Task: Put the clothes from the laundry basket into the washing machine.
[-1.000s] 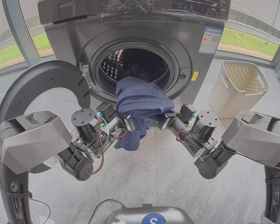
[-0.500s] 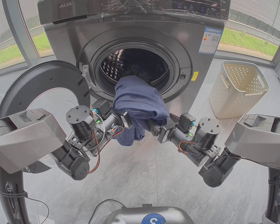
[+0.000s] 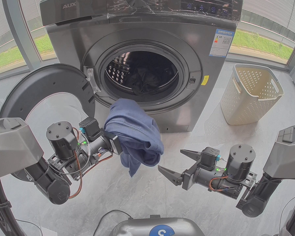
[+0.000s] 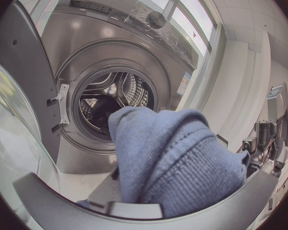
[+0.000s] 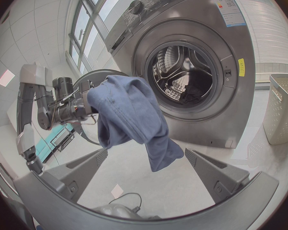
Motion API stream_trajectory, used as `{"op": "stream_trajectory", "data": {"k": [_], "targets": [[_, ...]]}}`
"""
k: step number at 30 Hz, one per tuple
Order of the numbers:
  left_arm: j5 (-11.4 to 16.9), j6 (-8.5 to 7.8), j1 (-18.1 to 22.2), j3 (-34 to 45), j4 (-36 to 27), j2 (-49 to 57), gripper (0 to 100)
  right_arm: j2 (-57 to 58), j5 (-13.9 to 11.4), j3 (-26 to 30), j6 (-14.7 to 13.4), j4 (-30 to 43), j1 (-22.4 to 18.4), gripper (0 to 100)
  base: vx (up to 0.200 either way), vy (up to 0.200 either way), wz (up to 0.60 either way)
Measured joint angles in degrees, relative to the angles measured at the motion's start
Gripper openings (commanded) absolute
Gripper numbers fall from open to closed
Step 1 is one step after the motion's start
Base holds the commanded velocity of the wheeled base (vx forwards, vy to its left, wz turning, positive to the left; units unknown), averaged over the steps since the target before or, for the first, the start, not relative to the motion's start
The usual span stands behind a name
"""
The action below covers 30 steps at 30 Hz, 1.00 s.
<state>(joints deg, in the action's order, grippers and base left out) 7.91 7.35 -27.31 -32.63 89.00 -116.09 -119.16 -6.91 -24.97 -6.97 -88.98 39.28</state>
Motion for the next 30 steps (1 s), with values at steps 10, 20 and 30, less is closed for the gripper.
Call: {"op": "stream_trajectory", "data": {"k": [10, 20, 30], "targets": [[1.56, -1.94, 0.88, 2.99, 0.00, 1.40, 0, 2.68, -1.24, 5.24, 0.51, -0.02, -2.82, 100, 0.000, 0.000, 0.00], [1.74, -1.99, 0.74, 4.94, 0.00, 2.01, 0, 2.38, -0.74, 5.75, 0.44, 0.00, -7.61, 100, 0.060, 0.000, 0.00], [1.79, -2.00, 0.68, 5.71, 0.00, 2.04, 0, 2.18, 0.46, 5.90, 0.13, 0.00, -7.84, 100, 0.200, 0.000, 0.00]]}}
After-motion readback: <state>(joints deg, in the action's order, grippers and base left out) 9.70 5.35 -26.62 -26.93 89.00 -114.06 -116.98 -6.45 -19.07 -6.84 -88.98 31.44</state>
